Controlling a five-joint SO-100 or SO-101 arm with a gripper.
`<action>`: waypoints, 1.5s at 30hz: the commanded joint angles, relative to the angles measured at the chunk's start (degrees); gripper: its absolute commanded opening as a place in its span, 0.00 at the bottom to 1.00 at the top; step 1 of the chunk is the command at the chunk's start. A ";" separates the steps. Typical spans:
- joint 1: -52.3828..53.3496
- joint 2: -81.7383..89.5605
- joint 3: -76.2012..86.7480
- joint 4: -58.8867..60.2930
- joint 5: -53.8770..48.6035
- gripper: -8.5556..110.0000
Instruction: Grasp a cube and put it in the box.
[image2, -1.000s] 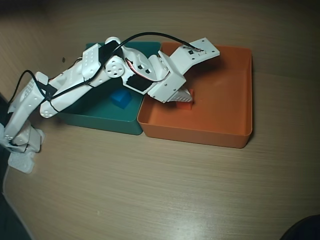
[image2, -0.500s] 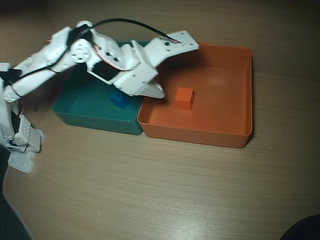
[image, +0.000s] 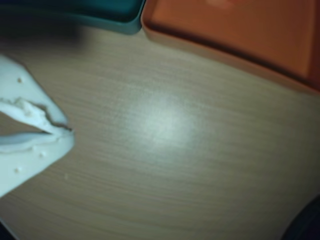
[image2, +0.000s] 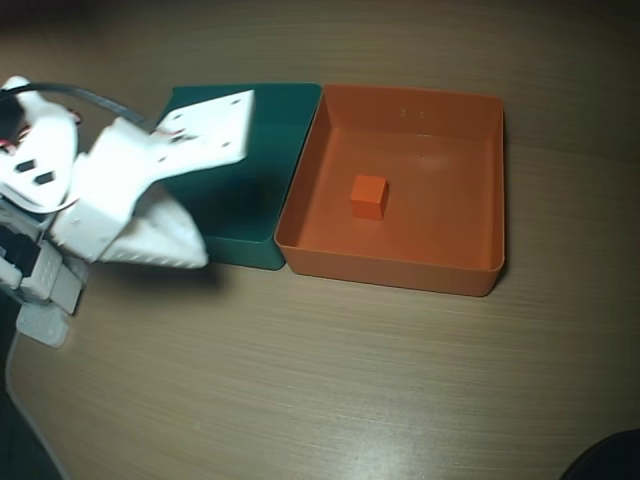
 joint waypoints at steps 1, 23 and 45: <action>2.81 9.05 2.90 -2.11 -0.18 0.02; 8.70 59.50 81.74 -38.58 0.00 0.02; 8.79 82.18 93.87 6.68 0.09 0.03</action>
